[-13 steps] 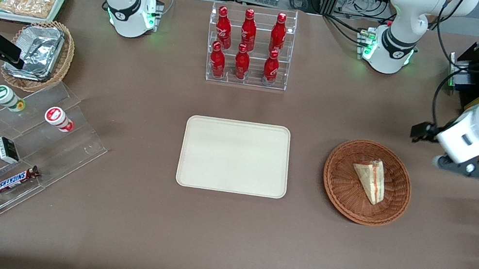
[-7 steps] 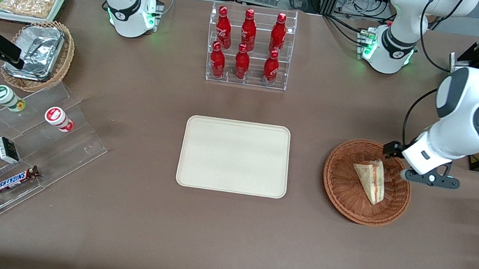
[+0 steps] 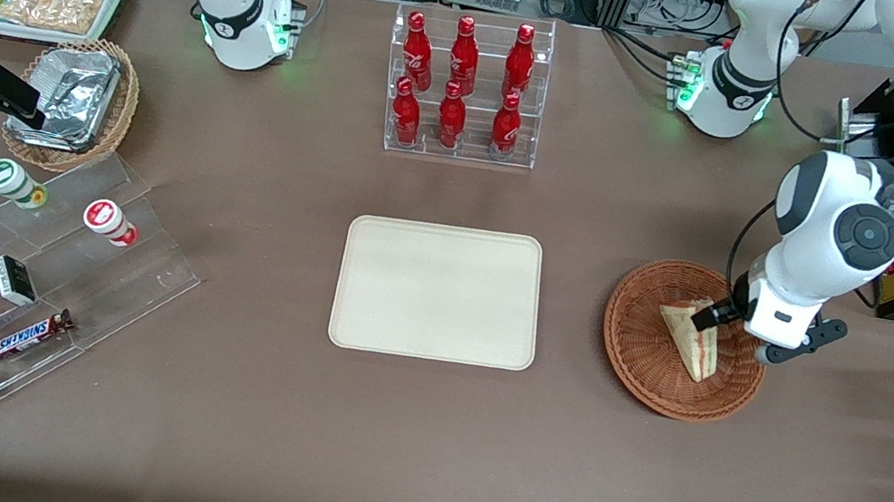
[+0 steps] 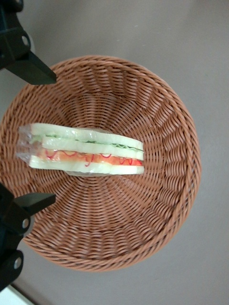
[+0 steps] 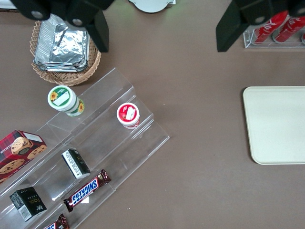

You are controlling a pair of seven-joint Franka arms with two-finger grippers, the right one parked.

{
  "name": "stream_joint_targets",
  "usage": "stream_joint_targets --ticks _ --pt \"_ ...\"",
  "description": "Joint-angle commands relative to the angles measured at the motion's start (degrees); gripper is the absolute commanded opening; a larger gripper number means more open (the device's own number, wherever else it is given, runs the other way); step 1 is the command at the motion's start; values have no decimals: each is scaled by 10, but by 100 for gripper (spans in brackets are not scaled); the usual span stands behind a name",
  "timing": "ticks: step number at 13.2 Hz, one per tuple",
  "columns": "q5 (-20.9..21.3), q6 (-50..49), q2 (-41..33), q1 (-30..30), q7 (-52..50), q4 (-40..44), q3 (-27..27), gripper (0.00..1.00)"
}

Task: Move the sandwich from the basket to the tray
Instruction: 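Lower the left gripper and grasp the wrapped sandwich upright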

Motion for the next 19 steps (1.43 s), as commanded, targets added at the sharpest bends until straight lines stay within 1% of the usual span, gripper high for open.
stream_joint_targets --ticks 1,8,9,10,11,12,14,16,19 --pt "-2 14 16 -13 -49 -1 1 100" --pt "7 27 75 -23 -42 3 1 100" --pt "17 26 80 -23 -42 3 1 80" --pt "23 25 80 -23 -42 2 1 19" --pt "36 21 78 -23 -40 2 1 0" --pt "45 16 73 -23 -23 3 1 0" --pt "45 -19 58 -23 16 19 1 0" --pt "45 -77 55 -23 44 71 0 0" --pt "43 -130 71 -33 96 143 -33 0"
